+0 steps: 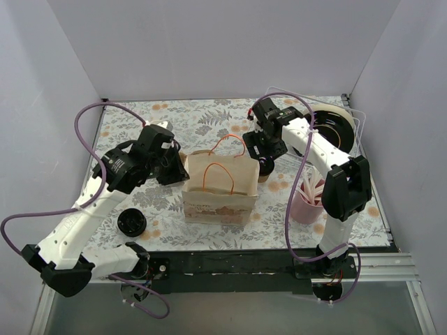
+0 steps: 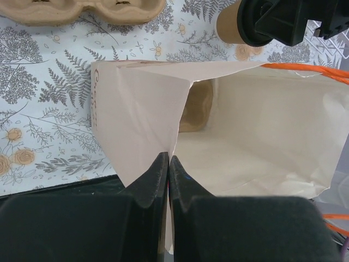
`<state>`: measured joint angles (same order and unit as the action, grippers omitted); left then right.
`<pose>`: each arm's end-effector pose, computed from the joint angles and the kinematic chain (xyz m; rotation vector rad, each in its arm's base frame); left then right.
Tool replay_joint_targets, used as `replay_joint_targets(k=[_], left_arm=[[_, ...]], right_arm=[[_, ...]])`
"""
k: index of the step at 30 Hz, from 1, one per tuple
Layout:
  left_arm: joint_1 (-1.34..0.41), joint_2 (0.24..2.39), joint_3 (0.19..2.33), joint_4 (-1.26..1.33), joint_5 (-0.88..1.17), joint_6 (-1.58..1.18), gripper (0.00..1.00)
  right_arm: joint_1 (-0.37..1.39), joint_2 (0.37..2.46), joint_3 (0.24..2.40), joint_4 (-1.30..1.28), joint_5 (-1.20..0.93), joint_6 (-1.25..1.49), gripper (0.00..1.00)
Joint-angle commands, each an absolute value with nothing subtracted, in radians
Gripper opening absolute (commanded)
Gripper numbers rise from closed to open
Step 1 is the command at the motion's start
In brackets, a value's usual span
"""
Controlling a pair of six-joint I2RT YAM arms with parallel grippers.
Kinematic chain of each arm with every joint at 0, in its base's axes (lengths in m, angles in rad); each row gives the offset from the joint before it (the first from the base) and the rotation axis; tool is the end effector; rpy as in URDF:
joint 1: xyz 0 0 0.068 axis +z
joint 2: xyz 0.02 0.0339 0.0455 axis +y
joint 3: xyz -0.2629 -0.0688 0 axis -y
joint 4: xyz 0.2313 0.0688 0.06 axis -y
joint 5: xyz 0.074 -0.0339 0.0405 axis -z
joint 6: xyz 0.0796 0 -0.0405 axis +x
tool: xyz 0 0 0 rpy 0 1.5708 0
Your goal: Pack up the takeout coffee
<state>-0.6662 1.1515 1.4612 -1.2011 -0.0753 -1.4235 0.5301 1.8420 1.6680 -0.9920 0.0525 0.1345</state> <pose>0.1699 -0.1259 0.3619 -1.0073 2.4370 -0.7560 0.3378 0.1931 0.2448 -0.5239 2.6893 0.1154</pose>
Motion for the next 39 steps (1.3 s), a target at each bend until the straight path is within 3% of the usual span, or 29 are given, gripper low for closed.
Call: replay_joint_targets(k=[1, 30, 33, 39], left_arm=[[-0.663, 1.080, 1.425, -1.201, -0.100, -1.457, 0.00], [-0.663, 1.084, 1.440, -1.233, -0.147, -1.445, 0.00], [-0.663, 1.085, 1.443, -1.229, -0.147, -1.442, 0.00], [-0.663, 1.078, 1.442, -1.189, -0.144, -1.433, 0.00]], right_arm=[[0.526, 1.835, 1.663, -0.970, 0.032, 0.120, 0.84], [0.528, 1.878, 1.634, -0.887, 0.077, 0.123, 0.90], [0.528, 1.875, 1.623, -0.874, 0.107, 0.126, 0.88], [0.529, 1.852, 1.609, -0.870, 0.118, 0.110, 0.68]])
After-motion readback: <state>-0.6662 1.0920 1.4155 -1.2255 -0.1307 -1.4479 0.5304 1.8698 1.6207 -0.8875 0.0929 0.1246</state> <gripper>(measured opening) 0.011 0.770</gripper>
